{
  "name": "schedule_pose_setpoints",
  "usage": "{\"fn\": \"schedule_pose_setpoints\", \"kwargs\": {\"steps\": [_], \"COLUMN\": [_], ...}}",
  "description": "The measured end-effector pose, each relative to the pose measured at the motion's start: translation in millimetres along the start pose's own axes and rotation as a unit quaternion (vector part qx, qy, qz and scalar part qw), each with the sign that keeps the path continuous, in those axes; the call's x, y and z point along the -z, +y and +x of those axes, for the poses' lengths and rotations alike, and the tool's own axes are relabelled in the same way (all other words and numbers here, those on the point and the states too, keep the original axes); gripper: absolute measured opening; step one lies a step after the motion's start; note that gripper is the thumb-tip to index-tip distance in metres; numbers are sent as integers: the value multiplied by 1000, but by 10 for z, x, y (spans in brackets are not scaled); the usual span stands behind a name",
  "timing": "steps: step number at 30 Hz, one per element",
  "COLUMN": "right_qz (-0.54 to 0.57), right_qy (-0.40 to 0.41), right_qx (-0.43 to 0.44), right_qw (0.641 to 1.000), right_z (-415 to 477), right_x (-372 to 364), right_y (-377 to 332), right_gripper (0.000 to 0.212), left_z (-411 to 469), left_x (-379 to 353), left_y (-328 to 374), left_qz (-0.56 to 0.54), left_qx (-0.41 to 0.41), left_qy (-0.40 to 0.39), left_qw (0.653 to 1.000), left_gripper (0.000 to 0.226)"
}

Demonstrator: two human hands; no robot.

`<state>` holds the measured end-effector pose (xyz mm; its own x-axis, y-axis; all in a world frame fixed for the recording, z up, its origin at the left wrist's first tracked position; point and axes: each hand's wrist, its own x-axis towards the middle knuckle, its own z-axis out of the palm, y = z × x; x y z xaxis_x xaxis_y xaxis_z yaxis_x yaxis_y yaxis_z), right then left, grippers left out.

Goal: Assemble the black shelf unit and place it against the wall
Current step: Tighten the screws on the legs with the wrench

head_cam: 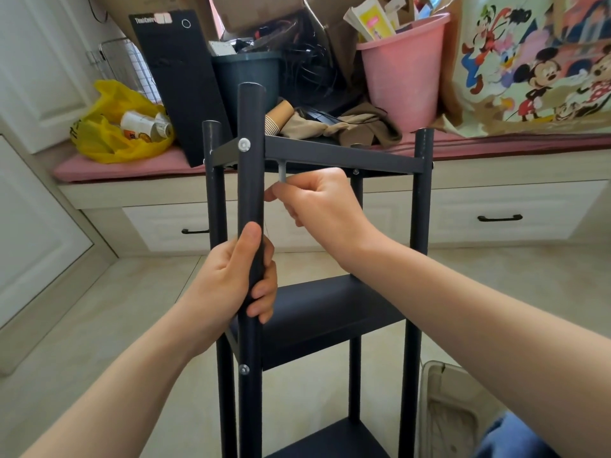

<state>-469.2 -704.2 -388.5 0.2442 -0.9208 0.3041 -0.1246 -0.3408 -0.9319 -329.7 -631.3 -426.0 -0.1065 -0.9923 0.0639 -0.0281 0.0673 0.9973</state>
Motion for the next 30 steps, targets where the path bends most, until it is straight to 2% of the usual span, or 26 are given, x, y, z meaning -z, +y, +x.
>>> {"fn": "schedule_pose_setpoints", "kwargs": {"steps": [4,9,16,19,25,30], "right_qz": [-11,5,5,4,-1,-7], "right_qy": [-20,-24,19,28,21,8], "right_qx": [21,56,89,96,91,81], "right_qw": [1000,998,996,995,996,997], "right_z": [-22,-37,-24,-25,-23,-10], "right_x": [-58,-116,-105,-100,-83,-93], "right_y": [-32,-66,-25,-9,-21,-14], "right_gripper": [24,45,39,39,38,47], "left_z": [-38,-47,-16,-11,-3,-9], "left_x": [55,82,74,90,100,112], "left_y": [-9,-18,-32,-34,-28,-36], "left_qz": [-2,-2,-5,-6,-7,-6], "left_qx": [3,4,5,6,7,6], "left_qy": [-5,-4,-10,-15,-20,-23], "left_qw": [1000,1000,1000,1000,1000,1000], "left_gripper": [51,51,53,60,63,60]}}
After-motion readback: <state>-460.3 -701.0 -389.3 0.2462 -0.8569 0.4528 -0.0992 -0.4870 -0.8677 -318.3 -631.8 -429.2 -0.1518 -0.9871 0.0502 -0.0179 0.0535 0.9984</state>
